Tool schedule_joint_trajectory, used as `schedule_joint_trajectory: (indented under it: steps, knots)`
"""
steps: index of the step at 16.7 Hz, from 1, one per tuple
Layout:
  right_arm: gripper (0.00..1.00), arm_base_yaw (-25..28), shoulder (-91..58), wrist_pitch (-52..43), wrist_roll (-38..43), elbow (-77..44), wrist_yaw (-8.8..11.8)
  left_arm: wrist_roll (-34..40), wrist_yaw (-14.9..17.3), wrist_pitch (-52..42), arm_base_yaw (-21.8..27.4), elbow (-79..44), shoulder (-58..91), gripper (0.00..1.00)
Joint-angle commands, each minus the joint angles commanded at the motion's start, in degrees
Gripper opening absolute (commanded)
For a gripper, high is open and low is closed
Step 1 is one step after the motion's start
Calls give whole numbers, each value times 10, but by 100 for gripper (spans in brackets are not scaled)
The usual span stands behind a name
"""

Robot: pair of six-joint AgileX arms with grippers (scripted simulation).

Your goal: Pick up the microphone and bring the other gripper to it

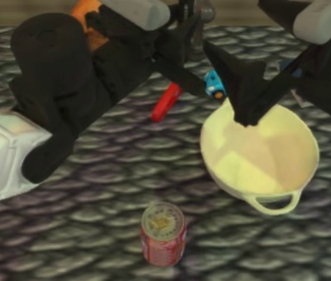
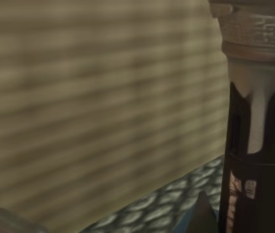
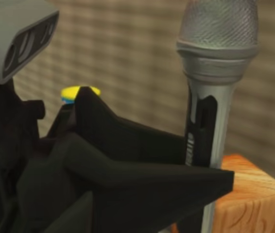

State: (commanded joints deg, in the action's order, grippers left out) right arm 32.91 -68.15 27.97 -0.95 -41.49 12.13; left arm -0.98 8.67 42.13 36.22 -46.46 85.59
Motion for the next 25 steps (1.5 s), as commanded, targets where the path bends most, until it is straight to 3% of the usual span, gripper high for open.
schedule_joint_trajectory:
  steps: [3,11,16,25]
  knots:
    - [100,6,-23,5,0,-22,-3,0,0,0,0,0,0,0]
    - [100,35,-220,37,-1,-183,-35,0,0,0,0,0,0,0]
    - [100,37,-230,39,-1,-192,-37,0,0,0,0,0,0,0]
    - [32,37,-230,39,-1,-192,-37,0,0,0,0,0,0,0]
